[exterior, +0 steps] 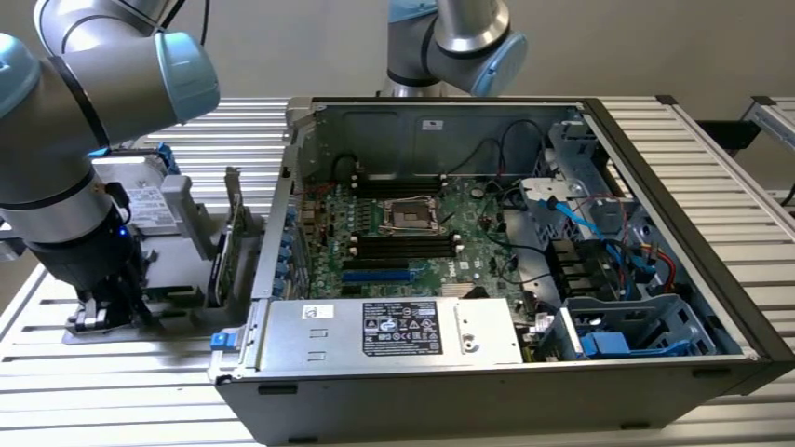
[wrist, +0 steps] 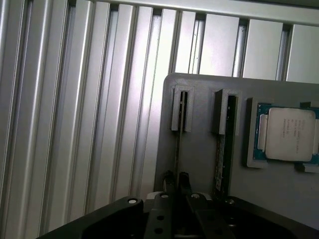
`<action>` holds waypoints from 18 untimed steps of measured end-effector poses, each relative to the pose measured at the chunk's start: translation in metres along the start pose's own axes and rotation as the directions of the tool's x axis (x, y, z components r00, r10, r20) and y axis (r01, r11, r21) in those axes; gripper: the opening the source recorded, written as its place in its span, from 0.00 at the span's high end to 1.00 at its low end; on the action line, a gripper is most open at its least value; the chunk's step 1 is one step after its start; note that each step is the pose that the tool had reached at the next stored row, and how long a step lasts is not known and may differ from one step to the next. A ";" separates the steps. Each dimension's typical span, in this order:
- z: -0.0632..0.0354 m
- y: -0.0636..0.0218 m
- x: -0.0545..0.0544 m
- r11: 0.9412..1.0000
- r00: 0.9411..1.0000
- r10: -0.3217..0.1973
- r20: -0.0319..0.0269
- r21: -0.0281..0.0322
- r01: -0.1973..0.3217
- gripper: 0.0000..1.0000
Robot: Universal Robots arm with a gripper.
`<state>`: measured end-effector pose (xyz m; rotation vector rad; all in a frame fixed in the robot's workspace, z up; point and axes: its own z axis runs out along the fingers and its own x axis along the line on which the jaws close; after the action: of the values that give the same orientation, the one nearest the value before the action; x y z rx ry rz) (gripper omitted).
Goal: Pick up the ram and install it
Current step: 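Pick up the ram and move it above insertion slot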
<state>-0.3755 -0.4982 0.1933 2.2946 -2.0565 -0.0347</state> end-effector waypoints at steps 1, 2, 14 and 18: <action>0.0000 0.0000 0.000 1.000 1.000 0.000 0.000 0.000 0.000 0.86; 0.0000 0.0000 0.000 1.000 1.000 0.000 0.000 0.000 0.000 0.86; -0.0001 -0.0013 0.000 0.999 0.999 0.040 0.002 -0.001 -0.040 0.86; -0.0017 -0.0012 0.000 0.999 0.999 0.042 0.002 -0.001 -0.042 0.86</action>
<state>-0.3742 -0.4981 0.1950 2.2515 -2.1040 -0.0367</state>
